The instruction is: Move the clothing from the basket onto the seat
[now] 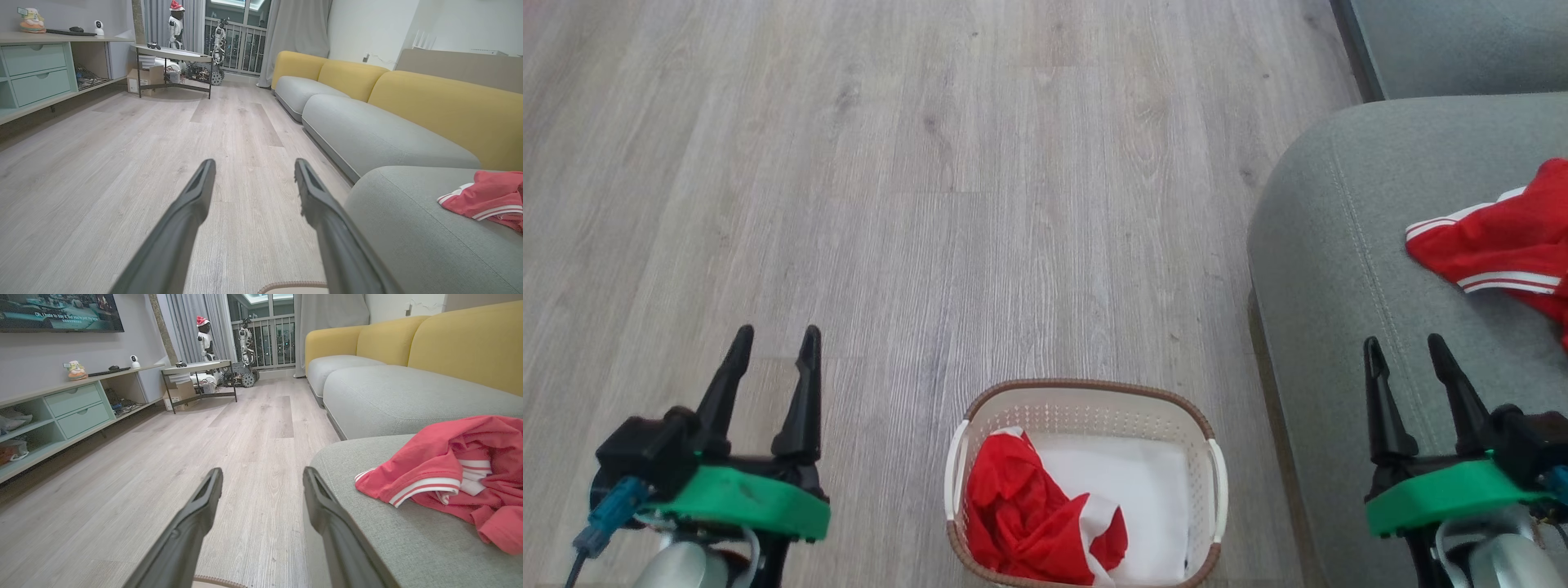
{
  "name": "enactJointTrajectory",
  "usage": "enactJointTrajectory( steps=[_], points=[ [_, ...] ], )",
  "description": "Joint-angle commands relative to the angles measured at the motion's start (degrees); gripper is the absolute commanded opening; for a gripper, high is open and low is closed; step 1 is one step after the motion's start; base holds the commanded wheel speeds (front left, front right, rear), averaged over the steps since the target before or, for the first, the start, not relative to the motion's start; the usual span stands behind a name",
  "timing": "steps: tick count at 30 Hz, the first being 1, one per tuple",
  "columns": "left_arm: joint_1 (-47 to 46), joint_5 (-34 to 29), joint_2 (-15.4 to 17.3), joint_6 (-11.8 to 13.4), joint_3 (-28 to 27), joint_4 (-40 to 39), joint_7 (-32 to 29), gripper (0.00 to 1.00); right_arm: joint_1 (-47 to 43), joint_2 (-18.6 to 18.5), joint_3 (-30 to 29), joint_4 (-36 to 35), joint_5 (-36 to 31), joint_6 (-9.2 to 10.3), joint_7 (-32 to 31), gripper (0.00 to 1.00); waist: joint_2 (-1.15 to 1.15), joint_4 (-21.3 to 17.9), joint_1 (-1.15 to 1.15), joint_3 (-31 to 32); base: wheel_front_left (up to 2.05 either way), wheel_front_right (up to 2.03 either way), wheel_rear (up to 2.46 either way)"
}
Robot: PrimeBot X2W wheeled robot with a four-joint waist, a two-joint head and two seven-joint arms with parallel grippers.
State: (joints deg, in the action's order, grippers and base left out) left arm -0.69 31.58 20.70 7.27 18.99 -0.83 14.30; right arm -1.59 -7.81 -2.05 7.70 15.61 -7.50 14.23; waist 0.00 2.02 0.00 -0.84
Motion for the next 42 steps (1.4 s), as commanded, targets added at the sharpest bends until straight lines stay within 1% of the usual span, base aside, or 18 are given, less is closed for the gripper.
enactJointTrajectory(
  steps=[1, 12, 21, 24, 26, 27, 33, 42],
  points=[
    [-2.2, -0.6, 0.6, -0.3, -3.4, -1.2, 0.7, 1.00, 2.5, -0.6, 1.2, -1.7, 0.0, 0.01, 0.7, 1.00, 0.00, 0.0, 0.00, 0.0, 0.00, 0.00, 0.00],
    [-2.9, -2.4, -1.5, -3.2, -5.0, 0.3, 0.7, 1.00, 3.6, -0.7, 1.8, -2.2, -0.1, 0.01, 0.8, 1.00, 0.00, -0.7, 0.00, -1.6, 0.00, 0.00, 0.00],
    [-5.4, -3.3, -2.6, -5.4, -4.3, 2.0, 0.7, 1.00, 5.7, -0.6, 1.8, -3.3, -0.7, 0.01, 0.8, 1.00, 0.00, -2.2, 0.00, -5.2, 0.00, 0.00, 0.00],
    [-7.2, -3.4, -2.8, -6.4, -3.3, 3.2, 0.5, 1.00, 6.9, -0.4, 1.7, -4.0, -1.0, 0.01, 0.8, 1.00, 0.00, -2.9, 0.00, -7.3, 0.00, 0.00, 0.00],
    [-8.7, -3.6, -2.8, -6.7, -2.9, 4.1, 0.1, 1.00, 8.0, -0.2, 1.6, -4.4, -1.2, 0.01, 0.8, 1.00, 0.00, -3.6, 0.00, -9.3, 0.00, 0.00, 0.00],
    [-8.7, -3.6, -2.8, -6.7, -2.9, 4.1, 0.1, 1.00, 8.0, -0.2, 1.6, -4.4, -1.2, 0.01, 0.8, 1.00, 0.00, -3.6, 0.00, -9.3, 0.00, 0.00, 0.00],
    [-14.0, -4.2, -3.2, -8.3, -0.9, 8.0, -1.5, 1.00, 11.9, 0.5, 1.6, -5.3, -2.1, 0.01, 0.8, 1.00, 0.00, -5.5, 0.00, -15.6, 0.00, 0.00, 0.00],
    [-22.8, -5.2, -4.6, -12.4, 4.4, 19.5, -3.9, 1.00, 16.6, 1.7, 0.9, -7.6, -3.4, 0.01, 0.8, 1.00, 0.00, -7.7, 0.00, -23.8, 0.00, 0.00, 0.00]
  ],
)
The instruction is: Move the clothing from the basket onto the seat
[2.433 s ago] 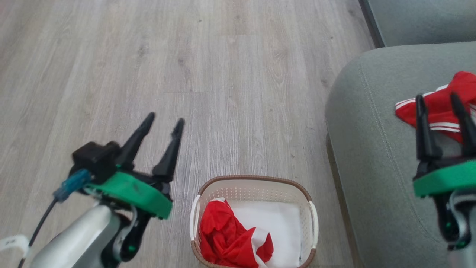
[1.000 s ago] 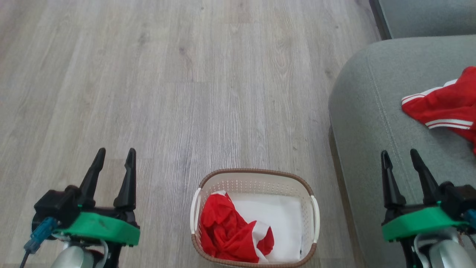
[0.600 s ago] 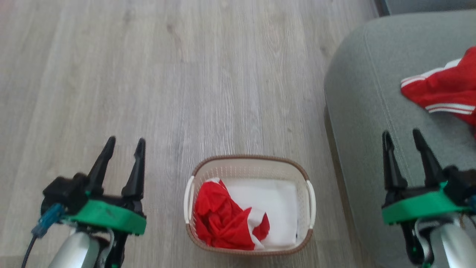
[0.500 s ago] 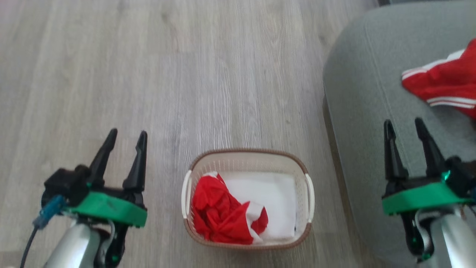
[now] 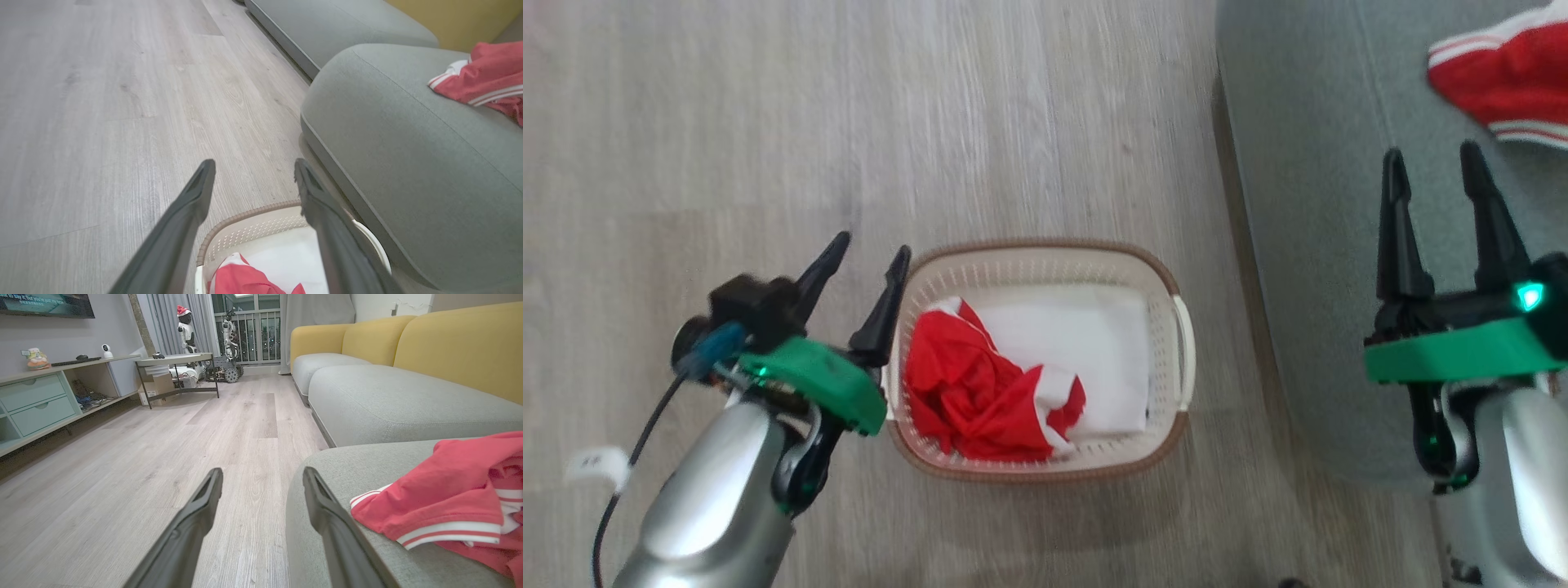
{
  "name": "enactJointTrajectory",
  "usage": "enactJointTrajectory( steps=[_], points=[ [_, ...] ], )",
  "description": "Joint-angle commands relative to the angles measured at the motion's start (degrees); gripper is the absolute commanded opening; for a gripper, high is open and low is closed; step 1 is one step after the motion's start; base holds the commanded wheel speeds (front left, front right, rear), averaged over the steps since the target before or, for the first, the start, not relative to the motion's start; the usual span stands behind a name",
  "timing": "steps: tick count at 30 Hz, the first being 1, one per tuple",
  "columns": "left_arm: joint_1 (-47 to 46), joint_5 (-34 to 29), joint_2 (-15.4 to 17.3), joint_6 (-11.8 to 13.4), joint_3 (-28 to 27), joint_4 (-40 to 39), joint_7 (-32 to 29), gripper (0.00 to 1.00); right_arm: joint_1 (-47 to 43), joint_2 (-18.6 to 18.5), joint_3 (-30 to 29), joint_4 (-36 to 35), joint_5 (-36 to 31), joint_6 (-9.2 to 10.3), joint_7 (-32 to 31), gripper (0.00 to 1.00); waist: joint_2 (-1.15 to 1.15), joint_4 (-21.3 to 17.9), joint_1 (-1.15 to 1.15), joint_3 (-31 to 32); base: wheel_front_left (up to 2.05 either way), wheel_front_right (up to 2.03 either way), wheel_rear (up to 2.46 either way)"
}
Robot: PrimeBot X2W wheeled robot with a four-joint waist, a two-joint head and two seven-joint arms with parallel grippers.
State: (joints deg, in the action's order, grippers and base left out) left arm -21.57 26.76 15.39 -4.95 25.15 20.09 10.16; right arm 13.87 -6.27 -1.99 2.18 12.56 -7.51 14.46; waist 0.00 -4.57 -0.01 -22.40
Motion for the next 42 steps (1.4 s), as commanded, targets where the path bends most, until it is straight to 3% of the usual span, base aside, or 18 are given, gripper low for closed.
enactJointTrajectory(
  steps=[1, 17, 29, 42],
  points=[
    [-3.0, -0.7, 0.6, -0.6, -0.9, 0.0, -0.1, 1.00, 1.6, 0.3, 0.9, -2.4, -0.5, 0.02, 0.5, 1.00, 0.00, -1.4, 0.01, -3.0, 0.00, 0.00, 0.00],
    [-17.8, -2.6, -2.6, -2.5, 12.0, 19.7, -3.3, 1.00, 8.0, 2.4, 1.7, -7.8, -2.1, 0.02, 0.5, 1.00, 0.00, -4.4, 0.01, -14.3, 0.00, 0.00, 0.00],
    [-25.3, 1.7, -2.6, -2.5, 22.9, 32.1, -7.5, 1.00, 13.7, 3.3, 4.2, -9.8, -2.8, 0.02, 0.5, 1.00, 0.00, -8.0, 0.01, -23.0, 0.00, 0.00, 0.00],
    [-31.5, 7.2, -2.6, -2.5, 34.4, 38.9, -12.9, 1.00, 16.9, 3.4, 6.1, -12.3, -1.0, 0.02, 0.5, 1.00, 0.00, -11.1, 0.01, -29.8, 0.00, 0.00, 0.00]
  ],
)
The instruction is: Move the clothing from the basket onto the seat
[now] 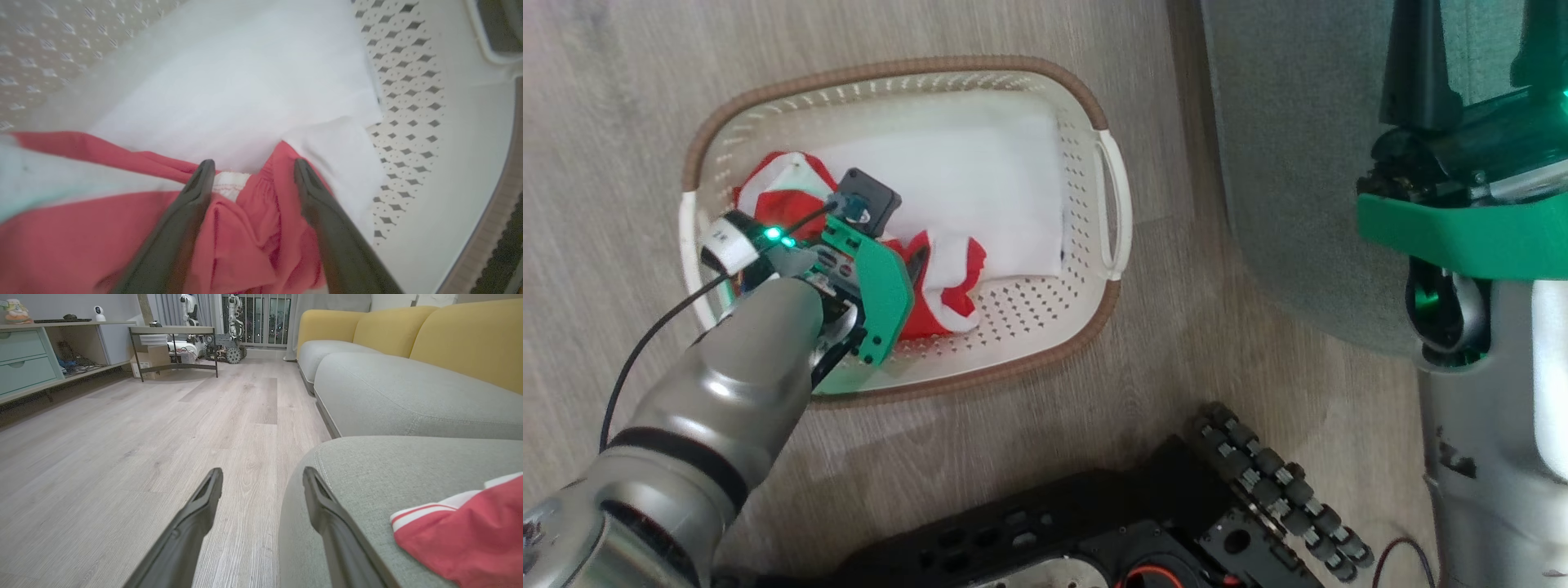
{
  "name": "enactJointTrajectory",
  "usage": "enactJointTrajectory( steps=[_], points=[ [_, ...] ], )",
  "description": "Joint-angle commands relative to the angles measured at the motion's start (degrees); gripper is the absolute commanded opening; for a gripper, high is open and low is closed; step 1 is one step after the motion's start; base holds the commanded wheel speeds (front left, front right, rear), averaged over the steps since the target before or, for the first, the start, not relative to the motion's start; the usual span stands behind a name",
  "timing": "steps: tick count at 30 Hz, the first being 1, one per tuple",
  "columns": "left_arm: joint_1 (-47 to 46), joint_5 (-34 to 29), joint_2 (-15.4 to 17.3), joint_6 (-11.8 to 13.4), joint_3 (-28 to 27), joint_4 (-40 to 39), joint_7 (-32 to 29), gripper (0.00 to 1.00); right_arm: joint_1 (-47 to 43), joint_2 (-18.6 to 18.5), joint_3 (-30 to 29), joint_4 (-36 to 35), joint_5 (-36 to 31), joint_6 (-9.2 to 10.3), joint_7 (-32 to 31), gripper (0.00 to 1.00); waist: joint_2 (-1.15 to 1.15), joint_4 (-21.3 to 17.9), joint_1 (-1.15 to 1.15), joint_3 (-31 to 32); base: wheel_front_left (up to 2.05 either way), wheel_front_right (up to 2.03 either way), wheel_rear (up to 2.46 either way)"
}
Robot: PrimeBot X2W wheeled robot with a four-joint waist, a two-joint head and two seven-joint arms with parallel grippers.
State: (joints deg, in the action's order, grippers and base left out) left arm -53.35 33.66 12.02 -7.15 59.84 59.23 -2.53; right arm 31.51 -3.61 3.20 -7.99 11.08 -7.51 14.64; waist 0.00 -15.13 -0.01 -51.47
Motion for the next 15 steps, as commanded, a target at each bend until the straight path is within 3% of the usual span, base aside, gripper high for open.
enactJointTrajectory(
  steps=[1, 13, 14, 15],
  points=[
    [0.1, 0.5, 0.7, -0.3, 0.7, 0.1, -0.6, 1.00, -0.7, 0.7, 0.9, -2.2, 0.5, 0.02, 0.4, 1.00, 0.00, -0.6, 0.01, -0.9, 0.00, 0.00, 0.00],
    [-2.1, 2.3, 1.4, -0.3, 12.3, 0.0, -9.9, 1.00, 0.3, 0.7, 1.5, -2.4, 1.0, 0.02, 0.4, 1.00, 0.00, -1.5, 0.01, -3.1, 0.00, 0.00, 0.00],
    [-2.1, 2.6, 1.6, -0.3, 12.6, -0.3, -10.7, 0.92, 0.3, 0.7, 1.6, -2.3, 1.1, 0.02, 0.4, 1.00, 0.00, -1.5, 0.01, -3.2, 0.00, 0.00, 0.00],
    [-2.0, 2.9, 1.8, -0.3, 12.8, -0.7, -11.7, 0.73, 0.4, 0.7, 1.6, -2.2, 1.1, 0.02, 0.4, 1.00, 0.00, -1.6, 0.01, -3.2, 0.00, 0.00, 0.00]
  ],
)
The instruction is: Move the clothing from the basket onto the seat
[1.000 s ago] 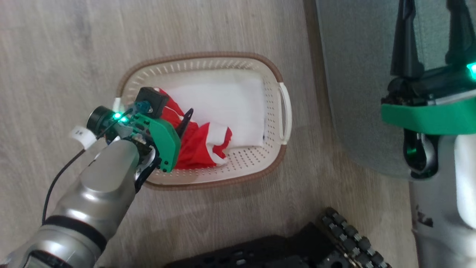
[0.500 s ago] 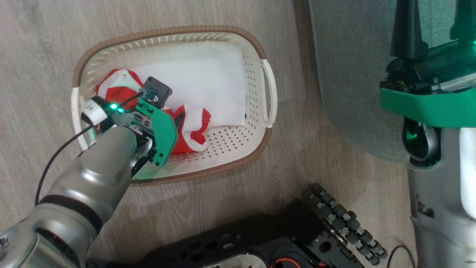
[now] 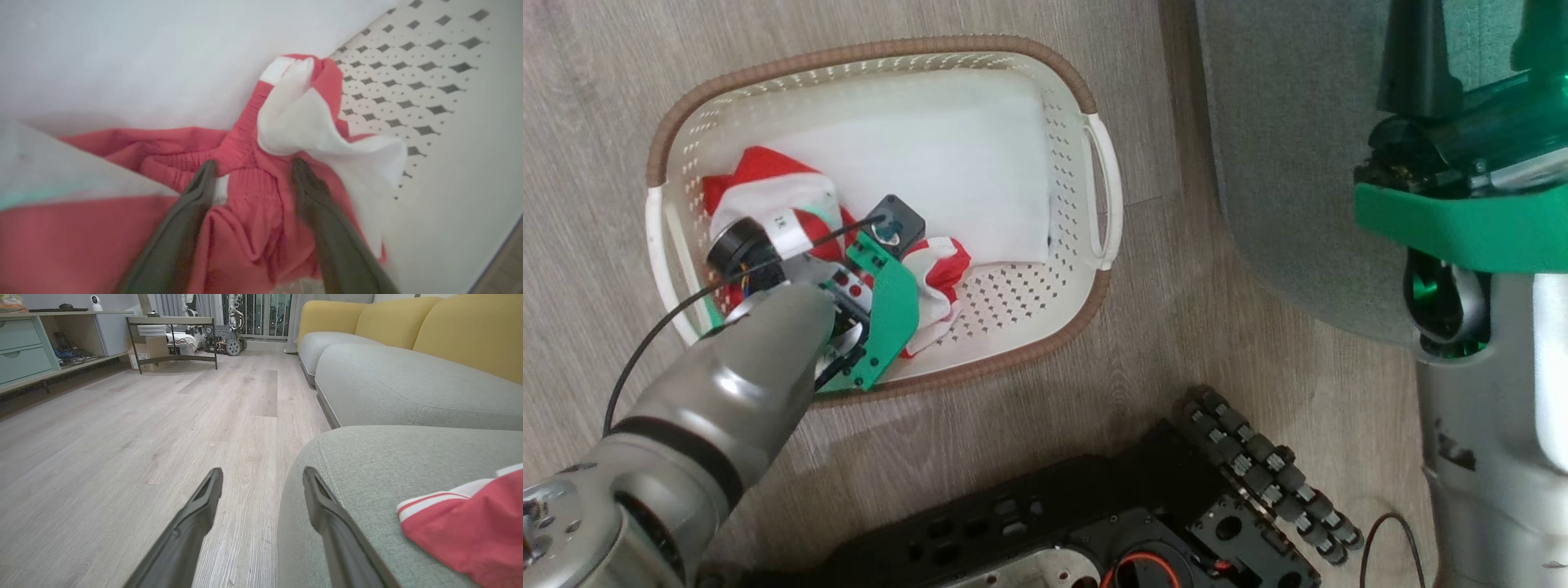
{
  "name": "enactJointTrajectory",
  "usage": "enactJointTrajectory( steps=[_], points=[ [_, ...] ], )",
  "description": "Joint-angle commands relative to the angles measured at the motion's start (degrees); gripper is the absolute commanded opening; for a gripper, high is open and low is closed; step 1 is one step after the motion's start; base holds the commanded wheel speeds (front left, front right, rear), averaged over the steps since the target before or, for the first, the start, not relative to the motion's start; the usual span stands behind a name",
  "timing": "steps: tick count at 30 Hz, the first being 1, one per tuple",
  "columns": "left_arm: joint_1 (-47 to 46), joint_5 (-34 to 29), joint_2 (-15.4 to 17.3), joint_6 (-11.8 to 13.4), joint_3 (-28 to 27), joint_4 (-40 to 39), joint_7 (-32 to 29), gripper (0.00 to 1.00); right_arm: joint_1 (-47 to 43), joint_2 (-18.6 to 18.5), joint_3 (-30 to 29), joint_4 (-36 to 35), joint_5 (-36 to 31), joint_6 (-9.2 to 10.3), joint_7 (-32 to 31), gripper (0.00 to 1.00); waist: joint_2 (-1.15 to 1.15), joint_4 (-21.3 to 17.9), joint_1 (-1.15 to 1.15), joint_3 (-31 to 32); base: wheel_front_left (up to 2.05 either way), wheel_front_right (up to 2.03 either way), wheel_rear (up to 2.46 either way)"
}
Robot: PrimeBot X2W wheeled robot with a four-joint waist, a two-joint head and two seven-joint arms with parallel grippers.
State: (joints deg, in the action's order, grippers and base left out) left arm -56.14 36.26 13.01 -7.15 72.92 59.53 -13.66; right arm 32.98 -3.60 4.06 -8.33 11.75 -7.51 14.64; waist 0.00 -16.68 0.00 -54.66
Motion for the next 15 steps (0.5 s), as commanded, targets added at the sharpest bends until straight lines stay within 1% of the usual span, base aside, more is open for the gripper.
enactJointTrajectory(
  steps=[1, 2, 3, 7, 15],
  points=[
    [0.8, 0.6, 1.0, -0.3, -0.1, -1.5, -1.3, 0.46, -1.1, 0.7, 0.8, -1.8, 0.5, 0.02, 0.4, 1.00, 0.00, 0.0, 0.00, 0.0, 0.00, 0.00, 0.00],
    [0.8, 0.8, 1.3, -0.3, 0.1, -1.9, -1.9, 0.14, -1.0, 0.7, 0.8, -1.8, 0.5, 0.02, 0.4, 1.00, 0.00, -0.1, 0.00, 0.0, 0.00, 0.00, 0.00],
    [0.8, 1.0, 1.5, -0.3, 0.1, -2.4, -2.2, 0.00, -0.9, 0.7, 0.8, -1.7, 0.5, 0.02, 0.4, 1.00, 0.00, -0.1, 0.00, 0.1, 0.00, 0.00, 0.00],
    [0.7, 1.7, 2.3, -0.3, 0.3, -4.4, -2.6, 0.00, -0.8, 0.7, 0.6, -1.6, 0.6, 0.02, 0.4, 1.00, 0.00, 0.0, 0.00, 0.4, 0.00, 0.00, 0.00],
    [1.2, 2.4, 3.0, -0.3, 0.4, -7.4, -0.7, 0.00, -0.6, 0.7, 0.5, -1.0, 0.9, 0.02, 0.4, 1.00, 0.00, 0.3, 0.00, 2.5, 0.00, 0.00, 0.00]
  ],
)
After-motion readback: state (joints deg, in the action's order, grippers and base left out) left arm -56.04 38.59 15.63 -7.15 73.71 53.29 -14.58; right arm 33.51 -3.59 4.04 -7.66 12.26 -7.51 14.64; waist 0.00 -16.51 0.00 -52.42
